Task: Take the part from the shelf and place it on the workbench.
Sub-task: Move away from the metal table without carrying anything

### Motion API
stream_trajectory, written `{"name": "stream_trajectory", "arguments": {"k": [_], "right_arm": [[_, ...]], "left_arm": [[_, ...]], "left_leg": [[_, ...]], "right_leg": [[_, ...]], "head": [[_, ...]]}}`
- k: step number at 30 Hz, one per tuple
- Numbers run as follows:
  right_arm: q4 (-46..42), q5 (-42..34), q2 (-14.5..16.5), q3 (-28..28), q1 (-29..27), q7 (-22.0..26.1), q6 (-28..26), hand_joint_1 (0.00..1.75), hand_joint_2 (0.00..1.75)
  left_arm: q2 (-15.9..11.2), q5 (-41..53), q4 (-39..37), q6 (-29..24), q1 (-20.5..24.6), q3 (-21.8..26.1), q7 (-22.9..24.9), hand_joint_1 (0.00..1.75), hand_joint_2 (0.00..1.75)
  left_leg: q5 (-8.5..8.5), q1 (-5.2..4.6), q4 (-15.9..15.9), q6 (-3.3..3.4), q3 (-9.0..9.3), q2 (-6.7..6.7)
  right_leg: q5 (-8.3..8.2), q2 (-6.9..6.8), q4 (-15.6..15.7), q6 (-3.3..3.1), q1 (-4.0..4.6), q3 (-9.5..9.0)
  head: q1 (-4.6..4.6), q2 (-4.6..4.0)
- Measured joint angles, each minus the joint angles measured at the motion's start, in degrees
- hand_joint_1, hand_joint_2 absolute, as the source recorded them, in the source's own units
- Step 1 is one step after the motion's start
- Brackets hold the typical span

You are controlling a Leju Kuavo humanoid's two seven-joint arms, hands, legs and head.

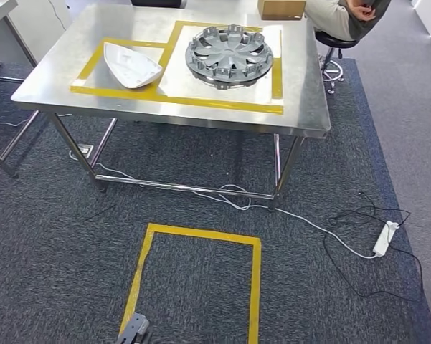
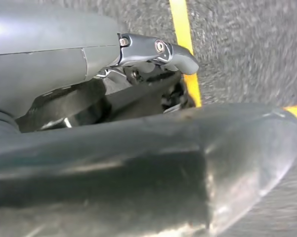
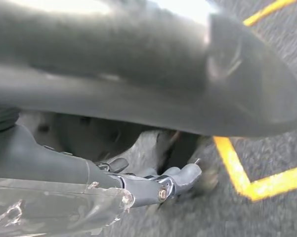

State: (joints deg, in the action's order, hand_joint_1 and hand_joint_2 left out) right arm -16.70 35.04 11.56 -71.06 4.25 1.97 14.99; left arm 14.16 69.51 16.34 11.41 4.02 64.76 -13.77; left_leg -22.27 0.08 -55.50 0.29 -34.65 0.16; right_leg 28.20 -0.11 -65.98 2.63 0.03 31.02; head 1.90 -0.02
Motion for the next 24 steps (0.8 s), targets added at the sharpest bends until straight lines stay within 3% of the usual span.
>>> {"name": "stream_trajectory", "arguments": {"k": [1,2,3,5,6,8,9,10,11,12,13,14,15,16,17,18,19,21,22,24], "right_arm": [[0.00,-1.28,-0.03,-0.44,0.28,0.08,1.05,0.00,0.00],[0.00,-2.28,-0.07,-1.01,0.54,0.17,1.82,0.00,0.00],[0.00,-2.86,-0.08,-1.55,0.72,0.27,2.15,0.00,0.00],[0.00,-2.67,-0.12,-2.22,0.72,0.45,2.03,0.00,0.00],[0.00,-2.30,-0.16,-2.34,0.68,0.58,1.74,0.00,0.00],[0.00,-1.80,-0.26,-2.39,0.63,0.84,1.27,0.00,0.00],[0.00,-1.71,-0.30,-2.40,0.62,0.92,1.19,0.00,0.00],[0.00,-1.64,-0.31,-2.41,0.62,0.96,1.17,0.00,0.00],[0.00,-1.59,-0.31,-2.42,0.61,0.98,1.17,0.00,0.00],[0.00,-1.56,-0.32,-2.43,0.60,1.02,1.17,0.00,0.00],[0.00,-1.50,-0.33,-2.44,0.59,1.08,1.17,0.00,0.00],[0.00,-1.37,-0.34,-2.44,0.59,1.16,1.17,0.00,0.00],[0.00,-1.21,-0.36,-2.45,0.59,1.26,1.16,0.00,0.00],[0.00,-1.00,-0.38,-2.44,0.59,1.41,1.09,0.00,0.00],[0.00,-0.72,-0.41,-2.43,0.62,1.70,0.80,0.00,0.00],[-0.03,-0.34,-0.44,-2.37,0.68,2.17,0.18,0.00,0.00],[-0.10,0.15,-0.51,-2.28,0.71,2.73,-0.77,0.00,0.00],[-0.29,1.36,-0.75,-1.99,0.53,3.80,-3.29,0.00,0.00],[-0.37,1.81,-0.87,-1.86,0.33,4.07,-4.24,0.00,0.00],[-0.41,2.33,-1.02,-1.68,0.11,4.25,-5.18,0.00,0.00]], "left_arm": [[-0.81,-2.21,-0.05,0.41,0.05,1.08,-0.15,0.00,0.00],[-1.81,-3.95,-0.12,1.05,0.11,2.30,-0.20,0.00,0.00],[-2.68,-5.07,-0.18,1.71,0.17,3.48,-0.20,0.00,0.00],[-4.49,-5.42,-0.23,2.43,0.12,5.17,-0.46,0.00,0.00],[-5.14,-5.23,-0.25,2.36,0.00,5.58,-0.80,0.00,0.00],[-5.95,-5.15,-0.29,1.97,-0.23,6.13,-1.58,0.00,0.00],[-6.13,-5.21,-0.31,1.76,-0.27,6.39,-1.85,0.00,0.00],[-6.24,-5.24,-0.33,1.63,-0.23,6.61,-2.00,0.00,0.00],[-6.33,-5.25,-0.34,1.55,-0.17,6.74,-2.09,0.00,0.00],[-6.39,-5.21,-0.36,1.50,-0.14,6.80,-2.14,0.00,0.00],[-6.47,-5.08,-0.38,1.46,-0.13,6.85,-2.06,0.00,0.00],[-6.57,-4.91,-0.39,1.41,-0.12,6.90,-1.75,0.00,0.00],[-6.71,-4.68,-0.40,1.36,-0.08,6.94,-1.27,0.00,0.00],[-6.83,-4.42,-0.41,1.25,-0.02,6.95,-0.75,0.00,0.00],[-6.89,-4.17,-0.42,1.03,0.10,6.95,-0.27,0.00,0.00],[-6.81,-3.88,-0.44,0.65,0.21,6.94,0.09,0.00,0.00],[-6.65,-3.64,-0.48,0.10,0.25,6.92,0.31,0.00,0.00],[-6.05,-3.28,-0.55,-1.22,0.10,6.91,0.65,0.00,0.00],[-5.82,-3.16,-0.56,-1.73,0.00,6.91,0.72,0.00,0.00],[-5.44,-2.95,-0.58,-2.25,-0.09,6.91,0.76,0.00,0.00]], "left_leg": [[0.71,-0.04,-0.04,-0.30,-0.53,0.00],[1.41,-0.01,0.06,-0.63,-0.82,0.02],[2.11,0.06,0.19,-1.00,-0.97,0.06],[2.98,0.24,0.48,-1.74,-1.27,0.04],[1.92,0.29,-0.08,-2.07,-1.66,0.00],[-3.83,0.34,-4.46,-2.55,-3.03,-0.07],[-7.20,0.35,-8.20,-2.72,-3.88,-0.07],[-9.43,0.35,-12.13,-2.85,-4.56,-0.07],[-9.78,0.35,-15.24,-2.93,-4.86,-0.07],[-8.53,0.35,-17.07,-2.97,-4.59,-0.07],[-6.25,0.35,-17.32,-2.94,-3.63,-0.07],[-4.02,0.35,-15.76,-2.84,-1.76,-0.07],[-3.21,0.33,-12.58,-2.66,1.15,-0.13],[-3.80,0.31,-8.08,-2.41,4.58,-0.30],[-5.44,0.28,-3.57,-2.10,7.62,-0.43],[-7.05,0.22,-0.36,-1.76,9.58,-0.53],[-7.90,0.17,1.45,-1.39,10.28,-0.48],[-7.62,0.24,1.60,-0.50,9.75,0.19],[-7.22,0.31,1.61,-0.08,9.48,0.58],[-6.40,0.39,1.61,0.44,8.78,1.27]], "right_leg": [[0.65,0.07,4.95,-0.27,0.12,-3.55],[1.53,0.14,8.70,-0.48,0.30,-5.96],[2.25,0.19,10.94,-0.69,0.51,-7.14],[1.46,0.06,11.37,-1.40,0.65,-6.22],[0.81,-0.05,11.33,-1.98,0.60,-5.53],[-0.85,-0.24,11.36,-2.91,0.45,-3.88],[-1.69,-0.24,11.33,-3.14,0.49,-2.92],[-2.49,-0.24,11.29,-3.18,0.53,-1.91],[-3.25,-0.24,11.22,-3.15,0.56,-0.86],[-3.98,-0.24,11.10,-3.09,0.58,0.32],[-4.66,-0.24,10.93,-2.99,0.58,1.46],[-5.35,-0.24,10.67,-2.86,0.58,2.55],[-5.95,-0.13,10.36,-2.66,0.59,3.51],[-6.42,0.08,9.95,-2.41,0.67,4.33],[-6.93,0.28,9.52,-2.09,0.77,5.05],[-7.50,0.49,9.25,-1.79,0.85,5.60],[-8.07,0.66,9.09,-1.50,0.90,6.02],[-8.15,0.76,8.50,-0.86,0.72,6.86],[-6.87,0.76,6.89,-0.45,0.57,7.55],[-2.31,0.61,0.16,0.38,0.31,9.94]], "head": [[0.02,0.00],[0.04,0.00],[-0.04,0.00],[-0.15,0.00],[-0.15,0.00],[0.16,0.00],[0.29,0.00],[0.37,0.00],[0.38,0.00],[0.39,0.00],[0.39,0.00],[0.39,0.00],[0.42,0.00],[0.41,0.00],[0.41,0.00],[0.37,0.00],[0.37,0.00],[0.34,0.00],[0.29,0.00],[0.05,0.00]]}}
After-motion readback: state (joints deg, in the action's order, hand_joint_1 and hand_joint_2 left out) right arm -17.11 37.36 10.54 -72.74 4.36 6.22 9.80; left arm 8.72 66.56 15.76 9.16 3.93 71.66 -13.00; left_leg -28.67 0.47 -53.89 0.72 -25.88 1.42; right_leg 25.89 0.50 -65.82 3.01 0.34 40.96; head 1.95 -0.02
